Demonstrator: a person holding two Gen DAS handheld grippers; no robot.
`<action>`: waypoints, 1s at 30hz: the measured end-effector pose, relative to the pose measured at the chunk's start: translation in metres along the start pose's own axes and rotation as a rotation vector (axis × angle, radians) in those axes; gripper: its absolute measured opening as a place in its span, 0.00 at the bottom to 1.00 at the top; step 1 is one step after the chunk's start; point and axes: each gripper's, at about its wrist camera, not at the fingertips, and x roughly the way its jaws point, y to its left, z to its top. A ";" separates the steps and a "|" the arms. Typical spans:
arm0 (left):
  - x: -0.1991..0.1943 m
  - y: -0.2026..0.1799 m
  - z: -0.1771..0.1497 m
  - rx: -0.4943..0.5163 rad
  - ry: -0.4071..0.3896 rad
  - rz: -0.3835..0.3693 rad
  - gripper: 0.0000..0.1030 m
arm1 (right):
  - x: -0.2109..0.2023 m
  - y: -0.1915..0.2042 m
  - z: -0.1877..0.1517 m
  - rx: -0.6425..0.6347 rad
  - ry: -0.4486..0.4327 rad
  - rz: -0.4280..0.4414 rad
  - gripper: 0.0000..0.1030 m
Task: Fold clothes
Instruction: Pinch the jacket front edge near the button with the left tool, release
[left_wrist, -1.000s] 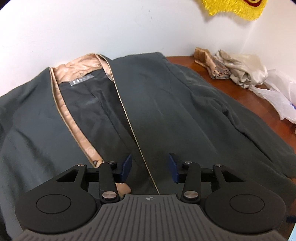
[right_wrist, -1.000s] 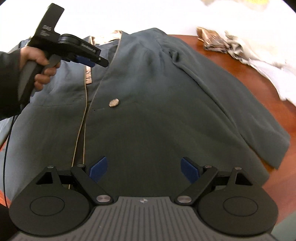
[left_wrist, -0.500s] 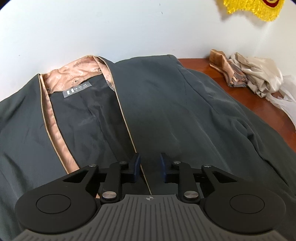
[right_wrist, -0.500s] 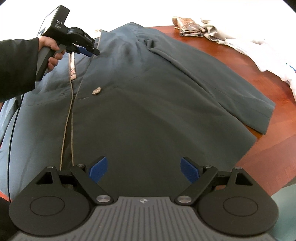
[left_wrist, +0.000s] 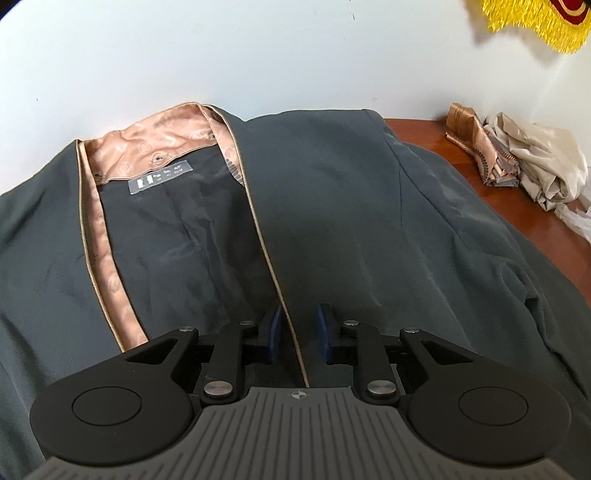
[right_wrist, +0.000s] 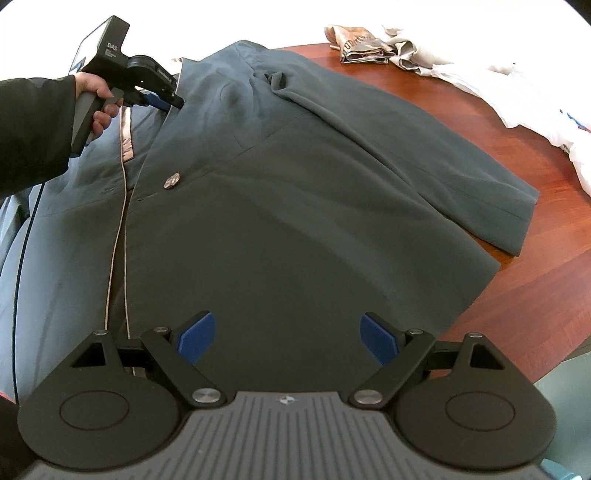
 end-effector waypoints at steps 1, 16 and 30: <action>0.000 0.000 0.000 0.004 -0.001 0.001 0.20 | 0.001 0.000 0.001 0.001 0.001 -0.001 0.88; -0.028 -0.001 0.001 0.035 -0.147 0.030 0.03 | 0.010 0.004 0.006 0.006 0.012 0.003 0.88; -0.009 0.007 0.005 0.029 -0.139 0.182 0.03 | 0.004 0.001 0.002 0.014 0.012 -0.014 0.88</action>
